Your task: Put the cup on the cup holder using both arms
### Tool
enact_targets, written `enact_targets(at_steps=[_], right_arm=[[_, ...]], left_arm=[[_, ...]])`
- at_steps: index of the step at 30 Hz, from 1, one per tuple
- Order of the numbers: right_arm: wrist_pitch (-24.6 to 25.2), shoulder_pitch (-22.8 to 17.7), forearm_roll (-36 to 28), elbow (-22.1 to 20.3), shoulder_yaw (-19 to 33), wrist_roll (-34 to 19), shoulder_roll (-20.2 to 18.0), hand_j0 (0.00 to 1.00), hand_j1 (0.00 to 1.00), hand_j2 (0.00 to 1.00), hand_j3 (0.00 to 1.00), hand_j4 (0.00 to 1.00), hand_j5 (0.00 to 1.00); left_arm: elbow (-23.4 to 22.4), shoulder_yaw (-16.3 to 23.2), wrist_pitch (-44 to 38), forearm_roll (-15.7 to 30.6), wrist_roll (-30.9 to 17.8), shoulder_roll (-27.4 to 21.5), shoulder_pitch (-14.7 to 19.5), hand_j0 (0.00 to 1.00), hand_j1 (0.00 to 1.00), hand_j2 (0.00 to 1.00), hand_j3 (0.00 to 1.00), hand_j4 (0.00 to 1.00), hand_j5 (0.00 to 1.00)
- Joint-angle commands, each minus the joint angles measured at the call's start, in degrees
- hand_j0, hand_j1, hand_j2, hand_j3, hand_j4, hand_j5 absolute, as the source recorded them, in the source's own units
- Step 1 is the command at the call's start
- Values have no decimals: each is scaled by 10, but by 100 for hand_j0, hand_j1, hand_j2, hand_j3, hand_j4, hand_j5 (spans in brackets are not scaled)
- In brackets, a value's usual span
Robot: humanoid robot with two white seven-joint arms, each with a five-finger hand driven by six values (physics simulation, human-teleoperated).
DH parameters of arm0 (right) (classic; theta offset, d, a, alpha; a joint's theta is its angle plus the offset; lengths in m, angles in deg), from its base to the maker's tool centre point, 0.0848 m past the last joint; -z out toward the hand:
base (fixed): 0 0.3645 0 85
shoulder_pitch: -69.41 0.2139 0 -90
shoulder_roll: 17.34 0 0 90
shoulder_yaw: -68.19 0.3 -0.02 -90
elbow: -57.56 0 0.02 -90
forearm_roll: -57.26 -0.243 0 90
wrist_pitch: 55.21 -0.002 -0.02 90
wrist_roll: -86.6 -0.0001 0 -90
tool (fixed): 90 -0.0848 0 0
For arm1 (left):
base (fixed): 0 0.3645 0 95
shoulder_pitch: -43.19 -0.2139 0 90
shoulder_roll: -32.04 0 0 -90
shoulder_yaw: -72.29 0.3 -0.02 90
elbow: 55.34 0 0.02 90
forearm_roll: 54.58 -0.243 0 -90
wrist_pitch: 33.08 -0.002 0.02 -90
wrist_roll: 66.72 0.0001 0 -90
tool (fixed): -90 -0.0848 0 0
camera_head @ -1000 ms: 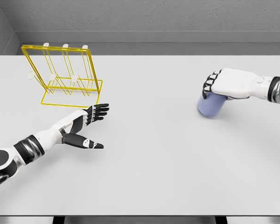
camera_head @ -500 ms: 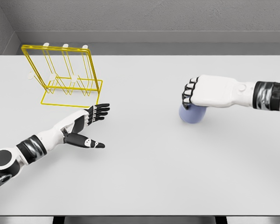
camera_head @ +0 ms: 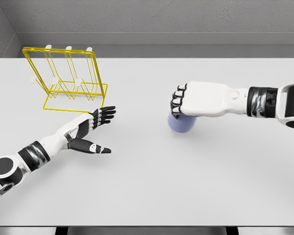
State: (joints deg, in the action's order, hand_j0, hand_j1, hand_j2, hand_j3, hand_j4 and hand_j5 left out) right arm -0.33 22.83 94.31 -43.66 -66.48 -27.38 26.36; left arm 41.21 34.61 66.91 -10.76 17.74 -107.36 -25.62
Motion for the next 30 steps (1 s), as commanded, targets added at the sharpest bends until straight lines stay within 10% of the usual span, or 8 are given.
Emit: enact_targets(at_steps=[1,30], right_arm=[[1,0,-1,0,-2,-1,20,49,49,49,49,49,49],[1,-4,28,1,-58,-2,96,55,55,55,55,55,55]], left_arm=[[-1,0,0,1,0,0,0,100,100,100,100,100,100],[-8,-1,-1,0,0,7,0,100,100,100,100,100,100]])
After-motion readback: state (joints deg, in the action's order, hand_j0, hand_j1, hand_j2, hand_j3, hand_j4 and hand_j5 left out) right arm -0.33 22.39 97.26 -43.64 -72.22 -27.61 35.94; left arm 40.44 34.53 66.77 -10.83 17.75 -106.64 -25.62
